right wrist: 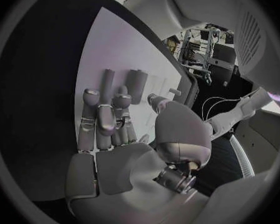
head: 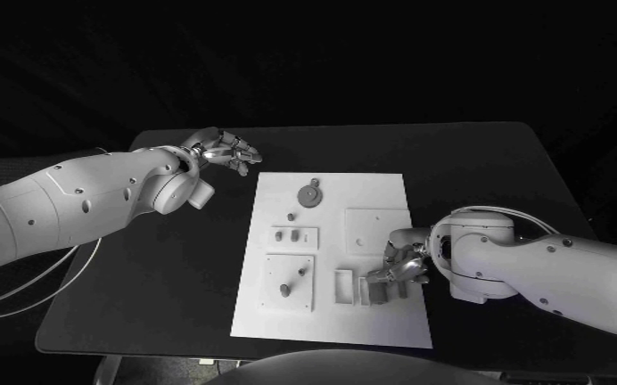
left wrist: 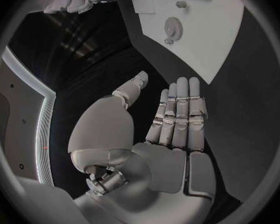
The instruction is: Assemble the parts on the task board
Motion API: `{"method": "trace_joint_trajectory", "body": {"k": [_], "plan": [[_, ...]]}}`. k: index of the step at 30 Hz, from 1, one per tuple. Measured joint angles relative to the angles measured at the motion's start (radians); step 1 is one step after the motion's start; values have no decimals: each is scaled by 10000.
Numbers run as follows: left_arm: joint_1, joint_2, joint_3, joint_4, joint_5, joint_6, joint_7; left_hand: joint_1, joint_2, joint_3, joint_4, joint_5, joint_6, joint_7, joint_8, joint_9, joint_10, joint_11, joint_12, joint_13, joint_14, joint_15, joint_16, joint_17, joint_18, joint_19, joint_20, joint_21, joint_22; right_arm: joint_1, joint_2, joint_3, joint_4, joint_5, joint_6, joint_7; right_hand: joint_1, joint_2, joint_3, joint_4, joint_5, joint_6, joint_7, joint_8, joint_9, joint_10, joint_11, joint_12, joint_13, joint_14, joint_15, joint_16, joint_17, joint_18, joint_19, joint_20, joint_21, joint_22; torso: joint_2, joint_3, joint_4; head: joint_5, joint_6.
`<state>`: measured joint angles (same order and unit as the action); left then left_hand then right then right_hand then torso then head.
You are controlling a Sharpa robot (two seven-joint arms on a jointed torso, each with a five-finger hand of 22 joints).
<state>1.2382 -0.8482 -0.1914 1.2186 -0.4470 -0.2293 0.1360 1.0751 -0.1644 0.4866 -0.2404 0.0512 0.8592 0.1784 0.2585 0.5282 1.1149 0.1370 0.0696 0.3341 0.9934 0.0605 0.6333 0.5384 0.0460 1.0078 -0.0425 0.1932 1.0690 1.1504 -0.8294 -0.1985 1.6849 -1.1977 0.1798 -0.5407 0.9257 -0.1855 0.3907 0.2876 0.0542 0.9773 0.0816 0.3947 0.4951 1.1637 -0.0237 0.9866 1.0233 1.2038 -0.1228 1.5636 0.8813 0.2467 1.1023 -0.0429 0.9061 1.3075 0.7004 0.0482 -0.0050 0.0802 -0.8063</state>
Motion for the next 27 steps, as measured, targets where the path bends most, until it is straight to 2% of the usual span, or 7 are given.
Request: {"method": "trace_joint_trajectory", "body": {"k": [6,15,20,23,27], "plan": [[0,-3,-2,2,0,4,-8,0,0,0,0,0,0,0,0,-1,0,0,0,-9,0,0,-59,10,-8,0,0,0,0,-132,143,-104,-40,-151,-7,-38,40,40,-70,8,0,40,28,3,38,18,-16,0,0,45,29,0,68,-1,0,1,0,0,1,0,-1,0,-26],[0,-11,-2,10,-1,14,-23,0,0,-19,20,0,0,0,0,0,0,0,0,-8,0,0,-60,22,-30,0,0,0,-2,-237,289,-91,1,-1214,-48,11,223,13,-208,-20,0,161,25,-67,62,37,-33,0,-1,70,5,0,34,-1,-1,3,0,-1,1,1,-1,23,-62],[0,-14,-6,10,-5,20,-36,0,0,-26,26,0,0,0,0,0,0,0,0,-8,0,0,-60,31,-64,0,0,0,7,-236,331,-90,-5,-1405,-84,43,566,188,-331,-89,0,160,27,-86,62,53,-49,-1,11,72,3,-13,65,-1,-2,4,38,-1,1,1,1,34,-80],[0,-14,-6,11,-6,24,-41,0,0,-26,26,0,0,0,0,0,0,0,0,-16,0,0,-60,32,7,0,0,0,7,-238,336,-90,-13,-1426,-124,53,866,303,-424,-181,348,160,27,-88,62,54,-49,-1,15,73,2,-49,102,-1,-2,5,38,-1,1,-2,0,36,-83],[0,-14,-6,15,-7,29,-49,0,0,-26,26,0,0,0,0,-3,0,0,0,-17,0,0,-60,32,59,0,0,0,7,-238,329,-90,-16,-1380,-218,60,1251,509,-736,-582,1372,160,26,-148,62,54,-49,47,34,74,1,-49,161,-1,-26,16,95,-1,2,-7,-1,36,-88]]}}
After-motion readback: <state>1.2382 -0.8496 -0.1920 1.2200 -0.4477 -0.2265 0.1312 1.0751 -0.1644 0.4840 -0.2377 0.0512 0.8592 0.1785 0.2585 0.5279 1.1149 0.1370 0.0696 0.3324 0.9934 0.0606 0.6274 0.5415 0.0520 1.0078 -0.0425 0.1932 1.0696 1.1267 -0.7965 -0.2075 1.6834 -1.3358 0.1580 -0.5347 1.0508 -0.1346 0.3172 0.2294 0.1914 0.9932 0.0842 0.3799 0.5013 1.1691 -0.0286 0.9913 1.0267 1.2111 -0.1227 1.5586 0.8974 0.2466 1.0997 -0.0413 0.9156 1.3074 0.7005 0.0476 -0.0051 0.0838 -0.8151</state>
